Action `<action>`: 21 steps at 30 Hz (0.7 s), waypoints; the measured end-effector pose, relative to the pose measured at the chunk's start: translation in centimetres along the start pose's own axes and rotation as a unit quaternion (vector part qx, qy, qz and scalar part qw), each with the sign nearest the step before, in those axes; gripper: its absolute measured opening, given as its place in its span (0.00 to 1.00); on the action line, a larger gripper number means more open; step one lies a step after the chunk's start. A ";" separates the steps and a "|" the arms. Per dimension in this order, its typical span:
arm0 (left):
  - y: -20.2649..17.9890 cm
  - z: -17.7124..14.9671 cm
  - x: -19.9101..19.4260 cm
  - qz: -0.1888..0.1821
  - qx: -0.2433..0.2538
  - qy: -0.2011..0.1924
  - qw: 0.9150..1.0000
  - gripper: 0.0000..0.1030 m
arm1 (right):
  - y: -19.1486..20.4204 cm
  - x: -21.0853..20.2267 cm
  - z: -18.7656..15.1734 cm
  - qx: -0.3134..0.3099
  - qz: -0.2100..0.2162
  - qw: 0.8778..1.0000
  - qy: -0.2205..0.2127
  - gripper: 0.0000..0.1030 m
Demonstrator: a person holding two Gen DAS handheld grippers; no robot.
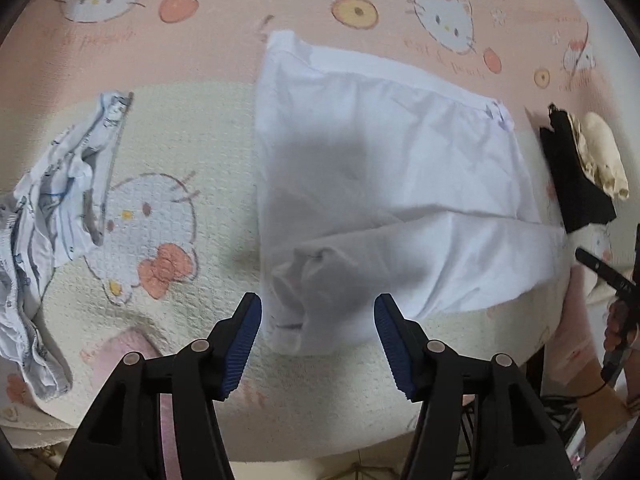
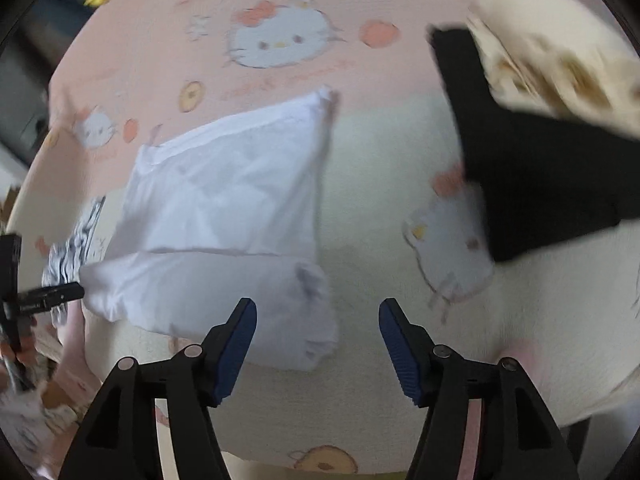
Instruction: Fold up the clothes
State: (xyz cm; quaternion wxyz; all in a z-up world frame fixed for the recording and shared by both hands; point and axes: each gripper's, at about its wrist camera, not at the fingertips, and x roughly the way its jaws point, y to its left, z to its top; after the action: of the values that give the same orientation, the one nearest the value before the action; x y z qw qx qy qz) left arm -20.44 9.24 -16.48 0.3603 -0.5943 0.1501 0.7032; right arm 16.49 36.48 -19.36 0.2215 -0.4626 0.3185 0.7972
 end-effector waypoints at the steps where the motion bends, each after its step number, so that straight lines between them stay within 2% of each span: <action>1: 0.2 0.0 -0.1 -0.005 -0.001 -0.009 1.000 0.54 | -0.4 0.2 -0.1 0.006 0.004 1.000 0.001 0.61; 5: 0.3 -0.4 0.1 0.000 0.003 -0.011 1.000 0.54 | -0.7 0.9 0.2 0.000 0.010 1.000 0.002 0.61; 7: 0.2 0.2 1.1 0.000 0.014 0.000 1.000 0.54 | -0.5 1.2 0.1 0.007 0.023 1.000 0.005 0.61; 12: -1.1 -0.2 1.3 0.007 0.049 -0.007 0.999 0.54 | 0.5 1.9 0.1 0.010 0.049 0.999 0.016 0.61; 18: -0.2 0.1 1.7 0.002 0.029 -0.014 0.999 0.54 | 3.4 2.7 0.0 -0.042 0.049 0.998 0.023 0.61; 21: 0.2 0.2 2.1 -0.015 0.014 -0.012 1.000 0.54 | 3.7 3.2 -0.3 -0.048 0.041 0.998 0.031 0.61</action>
State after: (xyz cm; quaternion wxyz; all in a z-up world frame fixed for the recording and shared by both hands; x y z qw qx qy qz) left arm -20.77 9.87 -18.44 0.3810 -0.5831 0.1469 0.7023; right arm 12.77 33.87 -21.14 0.1566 -0.4836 0.3049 0.8054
